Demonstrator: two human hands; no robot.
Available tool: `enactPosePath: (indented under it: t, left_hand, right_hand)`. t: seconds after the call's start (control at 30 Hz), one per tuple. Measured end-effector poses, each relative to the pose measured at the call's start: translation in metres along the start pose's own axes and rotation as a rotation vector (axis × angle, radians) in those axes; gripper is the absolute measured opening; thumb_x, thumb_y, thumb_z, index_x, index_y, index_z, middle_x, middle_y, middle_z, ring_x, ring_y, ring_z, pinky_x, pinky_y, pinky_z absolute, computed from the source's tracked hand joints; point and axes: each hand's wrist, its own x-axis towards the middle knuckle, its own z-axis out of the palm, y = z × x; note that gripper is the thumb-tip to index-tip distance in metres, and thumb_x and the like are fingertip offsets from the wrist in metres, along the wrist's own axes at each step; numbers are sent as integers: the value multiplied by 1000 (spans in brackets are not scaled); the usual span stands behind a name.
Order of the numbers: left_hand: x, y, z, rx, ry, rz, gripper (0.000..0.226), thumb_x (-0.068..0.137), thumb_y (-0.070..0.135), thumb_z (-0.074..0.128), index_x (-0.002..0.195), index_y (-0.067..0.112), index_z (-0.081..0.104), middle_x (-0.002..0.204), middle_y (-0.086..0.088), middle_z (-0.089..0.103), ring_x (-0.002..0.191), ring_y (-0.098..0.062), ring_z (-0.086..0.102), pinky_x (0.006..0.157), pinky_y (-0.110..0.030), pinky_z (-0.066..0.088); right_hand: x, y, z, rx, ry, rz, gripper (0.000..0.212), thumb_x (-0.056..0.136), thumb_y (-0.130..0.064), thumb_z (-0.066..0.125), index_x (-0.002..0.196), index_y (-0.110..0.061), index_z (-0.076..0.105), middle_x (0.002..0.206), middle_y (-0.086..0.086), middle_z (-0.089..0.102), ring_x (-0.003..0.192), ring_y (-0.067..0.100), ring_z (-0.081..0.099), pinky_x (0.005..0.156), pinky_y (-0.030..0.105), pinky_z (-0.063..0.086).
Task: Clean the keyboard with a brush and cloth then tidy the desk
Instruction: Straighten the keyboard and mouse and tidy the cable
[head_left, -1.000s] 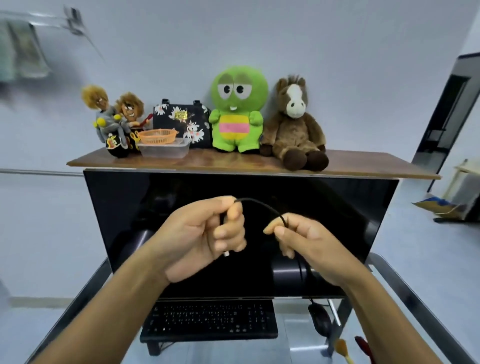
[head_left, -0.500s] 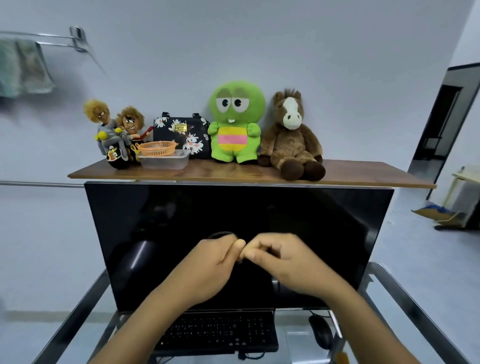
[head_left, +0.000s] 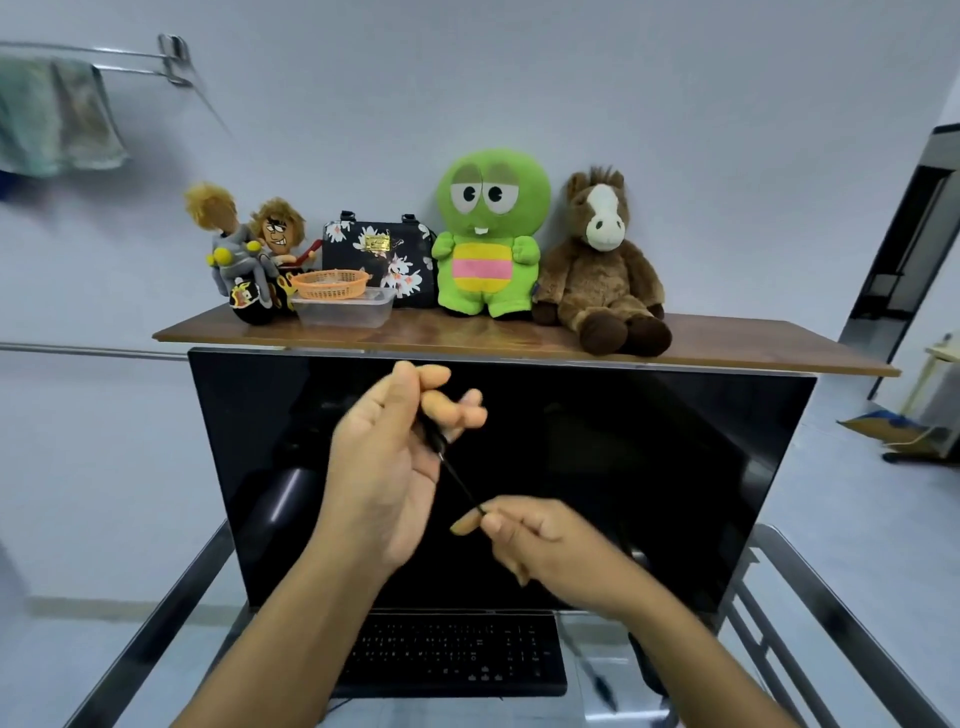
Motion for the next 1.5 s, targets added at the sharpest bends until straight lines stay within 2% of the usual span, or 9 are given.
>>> enactPosePath:
  t: [0.1,0.2,0.43,0.63,0.73,0.83,0.9,1.23,1.5]
  left_hand:
    - [16,-16,-21,885,-56,246,22,99,19,51,89,9,67,67,0,72,73,-4,69,76,-9,47]
    - [8,-39,-43,1530,-336,183,42,98,42,45,72,17,64,58,4,64,58,-6,61,61,-21,48]
    - [-29,-52,-47,562,-473,-426,55,100,46,35,68,10,60,41,2,34,37,-15,40,66,-39,47]
    - [5,-45,-22,-115,33,-268,37,101,31,39,98,1,60,55,0,43,43,-11,41,72,-32,57]
    - [27,-55,-30,164,93,-189,31,103,26,40,93,4,60,57,-1,52,51,-14,50,81,-35,56]
    - [30,-67,-48,1173,-186,-74,35,100,24,42,74,10,60,67,-3,65,67,-14,61,77,-31,47]
    - [19,-71,-55,1372,-404,-110,37,101,31,40,74,12,57,68,-3,65,68,-15,61,70,-28,46]
    - [-6,-56,-25,-105,-425,-712,54,98,48,41,55,15,36,42,3,22,35,-10,24,42,-26,36]
    - [-1,-63,-24,92,-20,-537,53,97,42,47,52,16,35,41,3,19,34,-11,21,40,-24,34]
  right_hand:
    - [-2,-1,5,-100,-97,48,25,100,-29,47,116,-23,66,62,-17,55,61,-1,51,63,18,44]
    - [4,-10,-11,-291,-42,-39,17,95,-27,57,101,-22,72,79,-19,68,73,-3,61,71,25,52]
    - [14,-14,-70,-114,68,-31,13,91,-24,64,97,-19,73,74,-6,64,67,3,53,63,20,44]
    - [17,26,-24,-48,89,147,24,101,-23,45,108,-22,68,62,-12,47,58,0,44,57,26,45]
    - [13,27,2,-238,-142,269,28,102,-26,40,120,-17,59,74,-10,52,66,2,49,61,18,46]
    - [14,16,-3,-492,-112,86,26,99,-31,45,111,-17,64,95,-3,68,79,6,61,76,24,52]
    - [15,5,-21,-584,-39,-43,17,92,-29,58,95,-19,71,89,-6,67,80,4,60,78,27,51]
    - [24,-3,-35,302,196,-81,9,86,-12,67,92,-14,73,91,5,72,88,17,65,85,32,51]
    - [5,3,-12,419,202,102,29,101,-23,46,106,-7,70,100,23,69,89,30,66,93,42,53]
